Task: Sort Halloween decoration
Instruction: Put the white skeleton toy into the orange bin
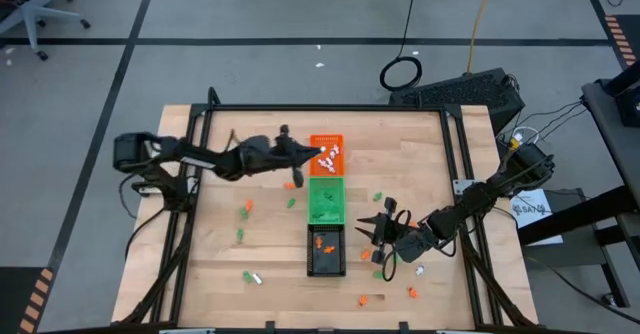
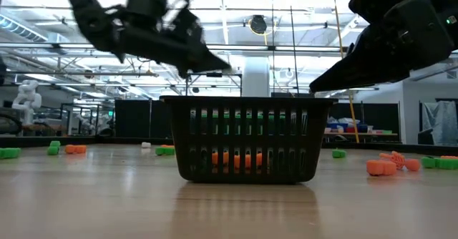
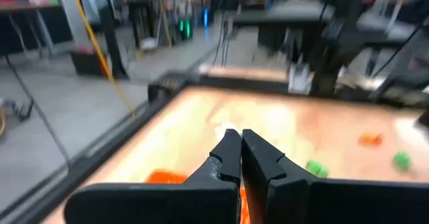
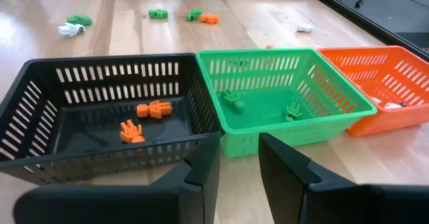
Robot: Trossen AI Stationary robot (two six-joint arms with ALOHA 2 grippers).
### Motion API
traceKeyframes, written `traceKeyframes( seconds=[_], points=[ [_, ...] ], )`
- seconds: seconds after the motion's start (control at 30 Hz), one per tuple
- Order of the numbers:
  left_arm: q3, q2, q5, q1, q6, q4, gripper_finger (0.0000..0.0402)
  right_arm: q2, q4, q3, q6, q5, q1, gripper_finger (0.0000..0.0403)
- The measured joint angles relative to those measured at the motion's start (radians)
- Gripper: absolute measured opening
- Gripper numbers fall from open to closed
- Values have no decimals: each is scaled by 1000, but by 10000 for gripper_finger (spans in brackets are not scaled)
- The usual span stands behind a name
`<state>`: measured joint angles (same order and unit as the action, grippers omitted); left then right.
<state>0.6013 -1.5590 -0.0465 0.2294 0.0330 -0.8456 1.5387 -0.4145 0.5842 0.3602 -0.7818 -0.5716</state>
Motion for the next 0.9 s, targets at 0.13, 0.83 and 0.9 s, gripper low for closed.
traceKeyframes(
  seconds=[0.13, 0.83, 0.9],
  points=[
    [101, -85, 0, 28, -3, 186, 0, 0, 3, 0, 17, 0, -2, 89],
    [298, -159, 16, 47, -50, 585, 0, 0, 7, 0, 16, -2, -13, 89],
    [298, -159, 17, 46, -49, 591, 3, 0, 7, 0, 17, -2, -13, 89]
  ],
)
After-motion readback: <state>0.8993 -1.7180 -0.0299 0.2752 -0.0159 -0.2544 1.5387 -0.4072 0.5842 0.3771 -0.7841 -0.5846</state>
